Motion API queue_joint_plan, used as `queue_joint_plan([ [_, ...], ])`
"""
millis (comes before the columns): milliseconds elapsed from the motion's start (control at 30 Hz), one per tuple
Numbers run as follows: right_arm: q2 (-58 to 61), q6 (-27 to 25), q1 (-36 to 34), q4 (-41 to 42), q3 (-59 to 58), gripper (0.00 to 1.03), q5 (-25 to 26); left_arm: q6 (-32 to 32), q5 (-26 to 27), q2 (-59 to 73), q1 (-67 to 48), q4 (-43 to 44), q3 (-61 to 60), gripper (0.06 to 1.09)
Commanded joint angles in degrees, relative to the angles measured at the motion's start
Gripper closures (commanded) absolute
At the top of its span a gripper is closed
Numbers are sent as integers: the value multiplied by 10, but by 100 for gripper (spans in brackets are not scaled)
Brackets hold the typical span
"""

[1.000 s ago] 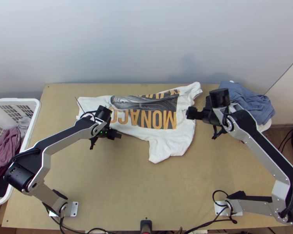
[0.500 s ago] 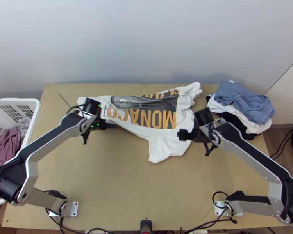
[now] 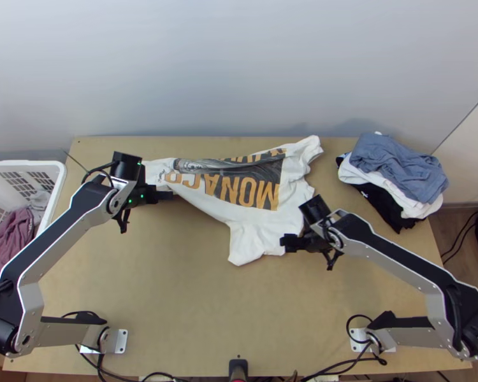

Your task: Fold the t-shirt

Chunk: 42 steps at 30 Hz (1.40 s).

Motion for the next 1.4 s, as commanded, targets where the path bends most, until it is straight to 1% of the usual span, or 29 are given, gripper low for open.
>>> queue_joint_plan([
  [0, 55, 2, 38, 17, 27, 34, -17, -9, 0, -6, 1, -9, -5, 105],
  [233, 107, -5, 52, 53, 42, 34, -20, -9, 0, -9, 5, -17, -10, 105],
  [267, 112, -6, 53, 66, 38, 39, -20, -9, 0, -10, 6, -18, -10, 105],
  [300, 113, -16, 52, 87, 34, 53, -20, -9, 0, -12, 6, -19, -10, 105],
  [333, 112, -32, 52, 112, 30, 69, -19, -9, 0, -13, 7, -20, -11, 105],
  [400, 114, -82, 52, 143, 29, 97, -19, -9, 0, -18, 10, -23, -11, 105],
  [433, 116, -97, 52, 144, 34, 100, -19, -9, 0, -21, 13, -25, -10, 105],
  [533, 93, -102, 44, 145, 31, 100, -19, -8, 0, -31, 24, -34, -4, 105],
  [633, 49, -99, 0, 146, 47, 100, -20, -6, 2, -47, 47, -49, 14, 105],
  [667, 37, -98, -19, 142, 61, 100, -23, -6, 10, -52, 58, -57, 22, 105],
  [767, 12, -96, -74, 61, 136, 100, -34, -6, 28, -66, 90, -85, 52, 105],
  [900, -12, -96, -130, -16, 241, 100, -53, -12, 51, -78, 127, -121, 108, 105],
  [967, -17, -92, -153, -48, 301, 100, -55, -20, 62, -76, 147, -145, 153, 105],
  [1167, -11, -75, -215, -124, 482, 100, -55, -33, 136, -64, 212, -192, 330, 105],
  [1233, -9, -62, -229, -142, 535, 100, -55, -36, 144, -57, 225, -209, 397, 105],
  [1367, -10, -39, -258, -178, 632, 100, -53, -40, 148, -52, 242, -218, 501, 105],
])
